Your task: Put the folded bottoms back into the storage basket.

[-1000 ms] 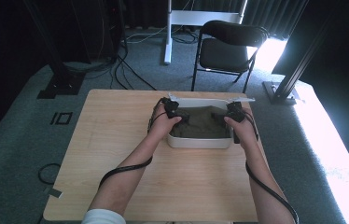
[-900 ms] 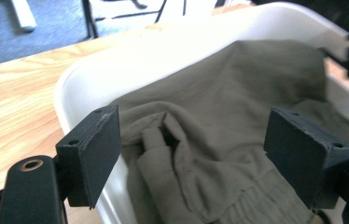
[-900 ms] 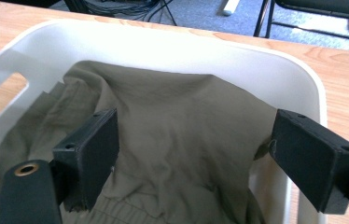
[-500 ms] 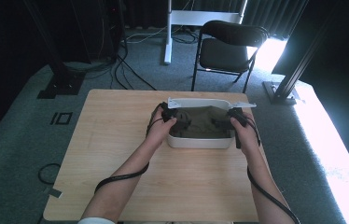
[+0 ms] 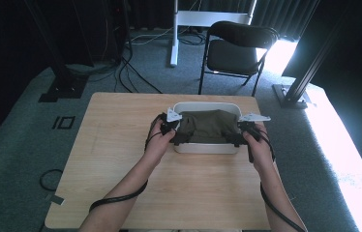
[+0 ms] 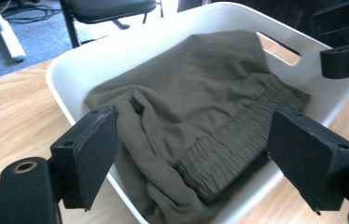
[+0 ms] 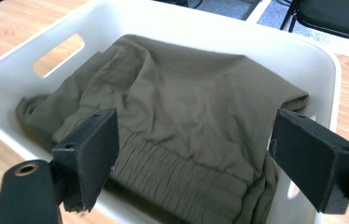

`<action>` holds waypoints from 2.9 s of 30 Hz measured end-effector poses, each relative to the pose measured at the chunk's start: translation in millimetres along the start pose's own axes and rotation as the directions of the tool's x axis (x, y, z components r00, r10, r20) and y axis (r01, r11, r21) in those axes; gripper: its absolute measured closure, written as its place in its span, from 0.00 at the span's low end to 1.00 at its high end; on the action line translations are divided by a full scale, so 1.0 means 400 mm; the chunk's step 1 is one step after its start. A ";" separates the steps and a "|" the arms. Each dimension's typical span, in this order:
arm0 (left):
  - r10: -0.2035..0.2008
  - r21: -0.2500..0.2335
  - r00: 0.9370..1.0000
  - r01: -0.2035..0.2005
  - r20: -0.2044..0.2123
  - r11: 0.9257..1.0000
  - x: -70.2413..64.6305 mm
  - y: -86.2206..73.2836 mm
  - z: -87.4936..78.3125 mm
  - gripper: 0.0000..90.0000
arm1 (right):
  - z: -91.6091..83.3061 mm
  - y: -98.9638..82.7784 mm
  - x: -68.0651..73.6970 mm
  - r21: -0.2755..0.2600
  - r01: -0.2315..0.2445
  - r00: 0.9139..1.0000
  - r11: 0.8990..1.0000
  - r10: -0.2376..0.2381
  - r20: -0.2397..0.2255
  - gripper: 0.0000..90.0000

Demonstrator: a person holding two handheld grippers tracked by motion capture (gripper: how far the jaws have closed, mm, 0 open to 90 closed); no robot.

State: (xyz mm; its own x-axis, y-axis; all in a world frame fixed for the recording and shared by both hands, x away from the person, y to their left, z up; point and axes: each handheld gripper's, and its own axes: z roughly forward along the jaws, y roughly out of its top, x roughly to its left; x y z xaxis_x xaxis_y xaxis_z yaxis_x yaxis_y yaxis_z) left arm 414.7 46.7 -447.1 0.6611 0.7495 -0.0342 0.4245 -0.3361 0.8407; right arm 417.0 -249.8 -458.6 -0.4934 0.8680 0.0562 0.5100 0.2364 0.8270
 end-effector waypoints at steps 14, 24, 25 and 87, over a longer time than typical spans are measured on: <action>0.065 -0.011 0.998 -0.065 0.004 0.998 -0.048 -0.055 -0.061 0.19 | -0.074 -0.070 0.032 -0.048 0.023 1.000 0.999 -0.023 0.001 0.16; 0.054 -0.011 0.998 -0.054 0.011 0.998 -0.053 -0.110 -0.091 0.19 | -0.116 -0.143 0.023 -0.032 0.018 1.000 0.999 -0.017 0.014 0.16; 0.052 -0.007 0.999 -0.052 0.005 0.999 -0.052 -0.117 -0.094 0.19 | -0.117 -0.152 0.021 -0.025 0.018 1.000 1.000 -0.017 0.016 0.16; -0.110 0.177 0.955 0.163 -0.274 0.971 0.097 -0.448 -0.205 0.18 | -0.137 -0.407 -0.016 0.131 -0.117 0.974 0.984 0.088 0.207 0.14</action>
State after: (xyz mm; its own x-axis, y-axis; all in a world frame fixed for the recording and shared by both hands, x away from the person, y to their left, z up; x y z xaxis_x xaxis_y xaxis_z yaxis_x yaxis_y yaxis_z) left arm 313.4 182.7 -554.7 0.4153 0.9094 0.0224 0.6291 -0.3050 0.7150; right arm 298.6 -317.9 -563.1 -0.2902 0.9569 0.0116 0.6522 0.1889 0.7342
